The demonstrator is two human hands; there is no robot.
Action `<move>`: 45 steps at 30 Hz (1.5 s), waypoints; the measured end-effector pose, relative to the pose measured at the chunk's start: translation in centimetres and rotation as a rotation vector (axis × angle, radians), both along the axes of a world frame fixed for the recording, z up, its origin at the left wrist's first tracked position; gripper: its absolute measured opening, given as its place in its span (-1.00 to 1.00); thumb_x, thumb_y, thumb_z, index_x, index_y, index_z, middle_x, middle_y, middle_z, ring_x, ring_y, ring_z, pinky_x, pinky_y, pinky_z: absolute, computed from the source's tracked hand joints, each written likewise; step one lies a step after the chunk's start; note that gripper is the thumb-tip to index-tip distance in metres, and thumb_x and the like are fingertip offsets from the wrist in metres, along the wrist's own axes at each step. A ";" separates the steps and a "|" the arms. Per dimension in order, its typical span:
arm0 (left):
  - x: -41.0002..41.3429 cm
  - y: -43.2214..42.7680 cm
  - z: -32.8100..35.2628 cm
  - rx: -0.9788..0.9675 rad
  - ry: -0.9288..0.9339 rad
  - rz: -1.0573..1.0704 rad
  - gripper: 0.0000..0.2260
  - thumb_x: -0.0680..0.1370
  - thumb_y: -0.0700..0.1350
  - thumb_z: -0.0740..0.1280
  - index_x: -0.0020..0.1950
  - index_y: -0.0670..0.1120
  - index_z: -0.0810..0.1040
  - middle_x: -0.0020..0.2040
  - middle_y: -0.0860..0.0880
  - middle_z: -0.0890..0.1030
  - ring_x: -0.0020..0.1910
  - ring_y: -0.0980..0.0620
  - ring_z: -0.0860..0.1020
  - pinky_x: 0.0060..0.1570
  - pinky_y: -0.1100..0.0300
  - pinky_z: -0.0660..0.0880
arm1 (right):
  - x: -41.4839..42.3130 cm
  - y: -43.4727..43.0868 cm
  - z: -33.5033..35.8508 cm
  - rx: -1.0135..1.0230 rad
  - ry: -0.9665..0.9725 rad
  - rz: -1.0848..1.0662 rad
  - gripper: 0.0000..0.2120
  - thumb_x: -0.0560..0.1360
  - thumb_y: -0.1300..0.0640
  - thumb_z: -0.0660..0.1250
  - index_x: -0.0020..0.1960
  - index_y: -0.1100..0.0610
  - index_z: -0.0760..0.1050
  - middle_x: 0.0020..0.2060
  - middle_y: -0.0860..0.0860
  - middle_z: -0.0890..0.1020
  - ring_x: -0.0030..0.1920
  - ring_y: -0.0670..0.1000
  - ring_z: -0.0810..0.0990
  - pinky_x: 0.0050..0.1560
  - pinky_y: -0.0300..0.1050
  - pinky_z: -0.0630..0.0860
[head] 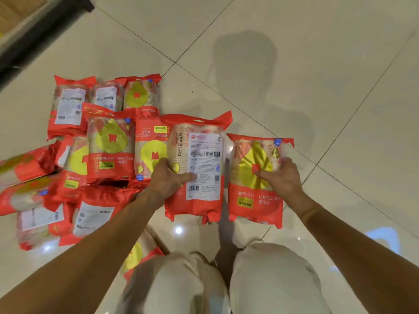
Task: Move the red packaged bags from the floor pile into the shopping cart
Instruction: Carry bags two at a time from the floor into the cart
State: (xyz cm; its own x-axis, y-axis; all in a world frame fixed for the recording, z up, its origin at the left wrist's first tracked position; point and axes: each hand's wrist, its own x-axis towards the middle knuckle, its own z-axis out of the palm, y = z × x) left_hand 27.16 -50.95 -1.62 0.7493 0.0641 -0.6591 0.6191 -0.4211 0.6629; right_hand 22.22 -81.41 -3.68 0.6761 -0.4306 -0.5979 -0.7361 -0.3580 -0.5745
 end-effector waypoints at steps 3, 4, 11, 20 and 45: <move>-0.4 1.2 11.0 -0.044 -0.069 0.053 -0.37 0.22 -0.16 0.71 0.18 -0.10 0.48 0.08 -0.04 0.68 0.02 -0.06 0.69 -0.05 0.02 0.65 | 1.6 0.7 13.3 0.003 -0.130 0.061 -0.42 0.28 -0.12 0.65 0.07 -0.04 0.34 0.09 0.03 0.52 0.13 0.08 0.53 0.12 0.05 0.53; -0.5 1.3 15.7 -0.043 -0.099 0.074 -0.38 0.22 -0.17 0.71 0.16 -0.08 0.48 0.08 -0.04 0.68 0.03 -0.06 0.69 -0.01 -0.03 0.65 | 2.1 1.2 18.2 0.005 -0.170 0.074 -0.43 0.28 -0.13 0.65 0.06 -0.05 0.35 0.08 0.03 0.53 0.11 0.07 0.54 0.09 0.00 0.52; -1.1 4.6 48.1 -0.044 -0.380 0.163 -0.44 0.27 -0.22 0.67 0.14 -0.04 0.46 -0.01 0.05 0.67 -0.15 0.17 0.66 -0.10 0.20 0.60 | 3.4 5.8 51.4 0.050 -0.428 0.075 -0.37 0.28 -0.05 0.66 0.19 0.00 0.38 0.01 -0.17 0.56 -0.02 -0.20 0.59 -0.10 -0.33 0.51; -3.4 11.3 75.3 0.075 -0.693 0.272 -0.35 0.20 -0.10 0.71 0.18 -0.10 0.49 0.01 -0.02 0.67 -0.05 -0.04 0.65 -0.14 0.04 0.56 | 4.2 13.3 77.0 0.098 -0.729 0.164 -0.26 0.16 -0.21 0.61 0.23 -0.10 0.37 0.12 -0.14 0.58 0.07 -0.08 0.62 0.08 0.08 0.64; -25.0 16.6 87.2 0.315 -0.838 1.016 -0.42 0.26 -0.38 0.63 0.18 -0.16 0.48 -0.06 -0.02 0.68 -0.22 0.19 0.68 -0.26 0.29 0.60 | 0.9 29.4 86.6 0.719 -0.843 0.794 -0.31 0.17 -0.10 0.64 0.22 -0.30 0.42 0.10 -0.27 0.60 0.11 -0.22 0.59 0.21 0.04 0.56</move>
State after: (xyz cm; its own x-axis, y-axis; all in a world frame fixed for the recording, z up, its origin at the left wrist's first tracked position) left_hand 2.14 -34.33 85.55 0.4464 0.8875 0.1141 0.2055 -0.2258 0.9522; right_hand 23.08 -52.00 82.94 0.8617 0.4704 0.1902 0.1895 0.0494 -0.9806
